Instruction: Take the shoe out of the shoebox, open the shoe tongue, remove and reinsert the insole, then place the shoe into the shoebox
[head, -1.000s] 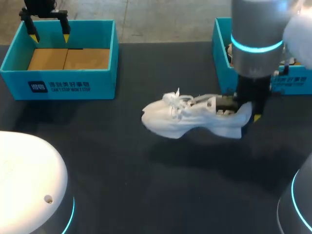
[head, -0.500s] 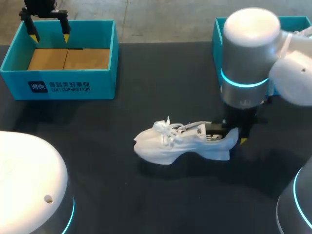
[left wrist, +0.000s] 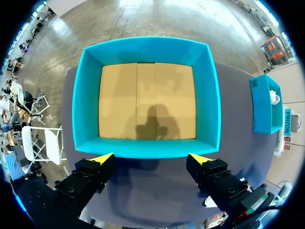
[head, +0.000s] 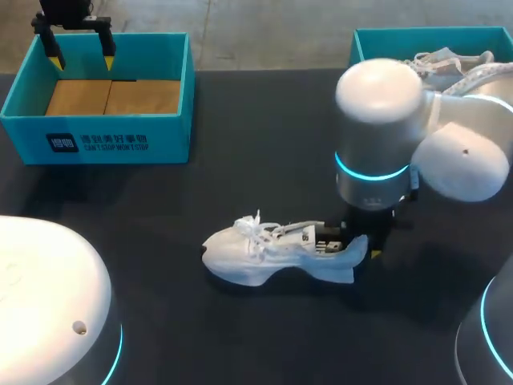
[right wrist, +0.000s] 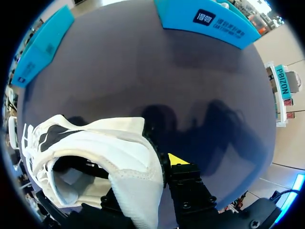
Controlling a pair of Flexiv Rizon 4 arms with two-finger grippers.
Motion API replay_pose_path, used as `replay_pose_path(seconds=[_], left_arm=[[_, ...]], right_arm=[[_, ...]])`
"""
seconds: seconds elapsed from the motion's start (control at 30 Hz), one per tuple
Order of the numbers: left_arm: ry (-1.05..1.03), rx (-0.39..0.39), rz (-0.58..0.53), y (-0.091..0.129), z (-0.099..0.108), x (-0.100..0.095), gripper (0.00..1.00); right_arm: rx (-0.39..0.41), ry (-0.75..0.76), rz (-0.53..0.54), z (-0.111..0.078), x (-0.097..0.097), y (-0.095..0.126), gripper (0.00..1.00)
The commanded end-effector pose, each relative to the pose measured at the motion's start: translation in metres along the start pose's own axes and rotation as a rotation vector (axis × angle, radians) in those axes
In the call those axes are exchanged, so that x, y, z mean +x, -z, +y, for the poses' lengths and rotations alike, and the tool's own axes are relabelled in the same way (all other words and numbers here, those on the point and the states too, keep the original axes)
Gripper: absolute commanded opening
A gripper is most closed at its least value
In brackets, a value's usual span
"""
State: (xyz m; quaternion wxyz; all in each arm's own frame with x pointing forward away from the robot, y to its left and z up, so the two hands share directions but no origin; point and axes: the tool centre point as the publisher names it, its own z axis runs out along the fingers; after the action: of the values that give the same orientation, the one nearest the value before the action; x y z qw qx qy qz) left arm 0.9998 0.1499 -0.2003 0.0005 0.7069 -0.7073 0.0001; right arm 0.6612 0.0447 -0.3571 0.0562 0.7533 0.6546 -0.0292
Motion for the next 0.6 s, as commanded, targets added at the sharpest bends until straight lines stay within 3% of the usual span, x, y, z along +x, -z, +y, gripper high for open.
replay_pose_path(seconds=[0.03,0.6], left_arm=[[0.0,0.0,0.0,0.0,0.0,0.0,1.0],[0.0,0.0,0.0,0.0,0.0,0.0,1.0]], right_arm=[[-0.004,-0.003,0.0,-0.003,0.009,-0.006,0.0],[0.031,-0.015,-0.016,0.008,0.026,-0.022,0.0]])
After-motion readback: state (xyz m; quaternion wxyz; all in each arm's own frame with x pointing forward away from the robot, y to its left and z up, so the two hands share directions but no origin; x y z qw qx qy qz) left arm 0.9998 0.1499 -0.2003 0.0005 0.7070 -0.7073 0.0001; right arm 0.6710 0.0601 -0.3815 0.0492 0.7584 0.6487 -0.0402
